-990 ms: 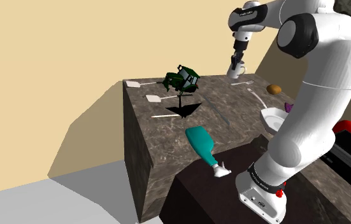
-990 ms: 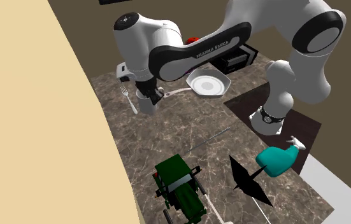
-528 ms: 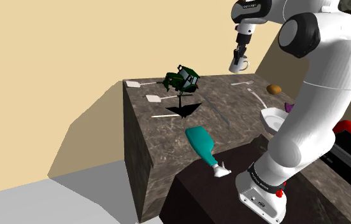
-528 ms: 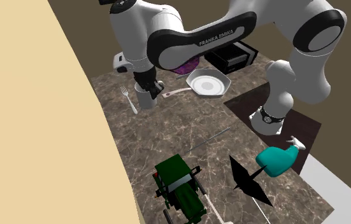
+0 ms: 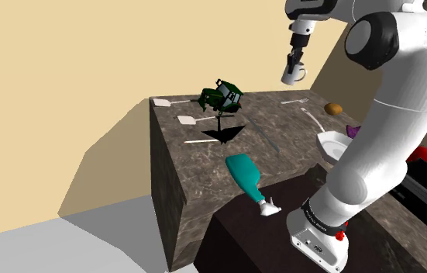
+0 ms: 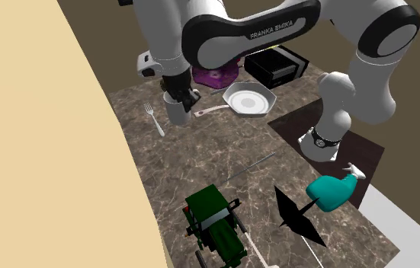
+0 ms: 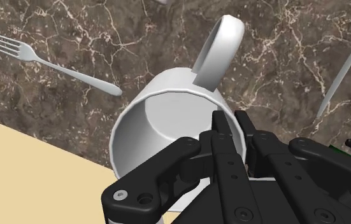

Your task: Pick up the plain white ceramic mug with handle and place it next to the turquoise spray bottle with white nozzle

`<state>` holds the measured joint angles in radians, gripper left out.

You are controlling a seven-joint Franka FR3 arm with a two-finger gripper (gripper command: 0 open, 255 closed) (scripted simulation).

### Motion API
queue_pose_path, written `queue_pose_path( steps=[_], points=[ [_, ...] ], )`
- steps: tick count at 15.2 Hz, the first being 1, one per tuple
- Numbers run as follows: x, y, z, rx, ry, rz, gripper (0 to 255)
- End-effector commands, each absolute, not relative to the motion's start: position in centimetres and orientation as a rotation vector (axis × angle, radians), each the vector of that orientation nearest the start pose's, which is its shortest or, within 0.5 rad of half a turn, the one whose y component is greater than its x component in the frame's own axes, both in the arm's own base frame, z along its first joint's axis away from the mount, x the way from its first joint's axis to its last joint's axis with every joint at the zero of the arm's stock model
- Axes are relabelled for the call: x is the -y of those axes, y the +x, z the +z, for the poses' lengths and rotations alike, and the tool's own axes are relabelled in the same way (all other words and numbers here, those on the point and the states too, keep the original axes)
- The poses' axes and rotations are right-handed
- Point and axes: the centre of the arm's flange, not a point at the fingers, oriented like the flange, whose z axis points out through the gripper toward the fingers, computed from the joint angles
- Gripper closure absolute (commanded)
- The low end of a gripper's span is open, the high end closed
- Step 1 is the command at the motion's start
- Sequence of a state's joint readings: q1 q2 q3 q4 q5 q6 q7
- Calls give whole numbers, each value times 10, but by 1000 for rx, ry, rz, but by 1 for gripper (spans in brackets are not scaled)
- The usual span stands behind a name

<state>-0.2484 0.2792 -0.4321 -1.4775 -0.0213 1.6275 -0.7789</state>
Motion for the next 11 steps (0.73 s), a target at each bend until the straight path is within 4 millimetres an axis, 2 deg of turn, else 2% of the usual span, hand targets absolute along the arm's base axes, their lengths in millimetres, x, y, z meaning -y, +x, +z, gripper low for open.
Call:
queue_pose_path(
  steps=[1, 11],
  points=[
    [353, 492, 522, 174, -3159, 268, 255],
    [245, 416, 522, 174, -3159, 268, 255]
  ],
)
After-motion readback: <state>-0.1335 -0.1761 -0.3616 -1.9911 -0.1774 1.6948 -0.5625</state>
